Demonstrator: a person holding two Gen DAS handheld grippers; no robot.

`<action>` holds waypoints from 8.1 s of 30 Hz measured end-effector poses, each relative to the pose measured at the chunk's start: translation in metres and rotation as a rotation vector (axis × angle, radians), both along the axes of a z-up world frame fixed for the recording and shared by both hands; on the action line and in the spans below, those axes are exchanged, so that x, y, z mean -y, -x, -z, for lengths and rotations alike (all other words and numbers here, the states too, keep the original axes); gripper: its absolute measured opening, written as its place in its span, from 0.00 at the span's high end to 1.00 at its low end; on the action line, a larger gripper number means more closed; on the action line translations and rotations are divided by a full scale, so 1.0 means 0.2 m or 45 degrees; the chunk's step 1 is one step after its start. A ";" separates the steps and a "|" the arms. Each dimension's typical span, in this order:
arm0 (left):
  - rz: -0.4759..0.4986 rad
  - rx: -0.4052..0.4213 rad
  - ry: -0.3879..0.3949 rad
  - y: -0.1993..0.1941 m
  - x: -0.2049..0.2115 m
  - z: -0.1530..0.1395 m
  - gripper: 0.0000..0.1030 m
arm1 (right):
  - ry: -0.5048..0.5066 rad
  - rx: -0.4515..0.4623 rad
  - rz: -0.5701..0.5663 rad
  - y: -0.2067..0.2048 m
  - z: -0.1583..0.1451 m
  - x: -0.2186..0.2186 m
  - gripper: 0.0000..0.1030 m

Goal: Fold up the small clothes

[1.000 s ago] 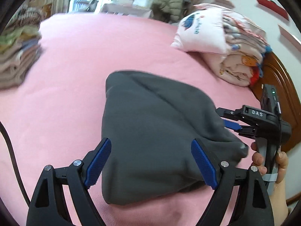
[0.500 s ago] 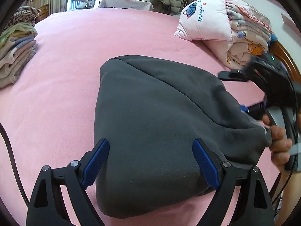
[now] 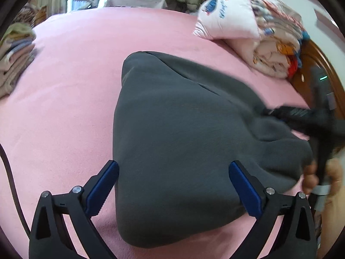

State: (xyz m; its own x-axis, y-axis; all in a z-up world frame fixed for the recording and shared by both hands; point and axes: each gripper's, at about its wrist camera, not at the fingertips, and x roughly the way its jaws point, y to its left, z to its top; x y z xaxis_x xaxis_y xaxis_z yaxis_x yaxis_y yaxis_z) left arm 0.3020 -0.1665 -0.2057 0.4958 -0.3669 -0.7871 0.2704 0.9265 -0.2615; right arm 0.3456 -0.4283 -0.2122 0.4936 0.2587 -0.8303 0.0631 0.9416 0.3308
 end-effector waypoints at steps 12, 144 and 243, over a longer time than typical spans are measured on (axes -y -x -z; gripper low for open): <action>-0.004 0.006 0.005 0.01 0.00 0.00 0.01 | 0.173 0.330 0.141 0.42 -0.31 -0.11 0.48; 0.156 -0.045 -0.162 -0.03 0.03 -0.18 0.52 | -0.135 -0.096 -0.238 0.37 -0.12 -0.32 0.58; -0.808 0.315 -0.551 -1.06 -2.44 -1.00 0.00 | 0.033 0.359 -0.478 -0.90 -1.10 -2.78 0.25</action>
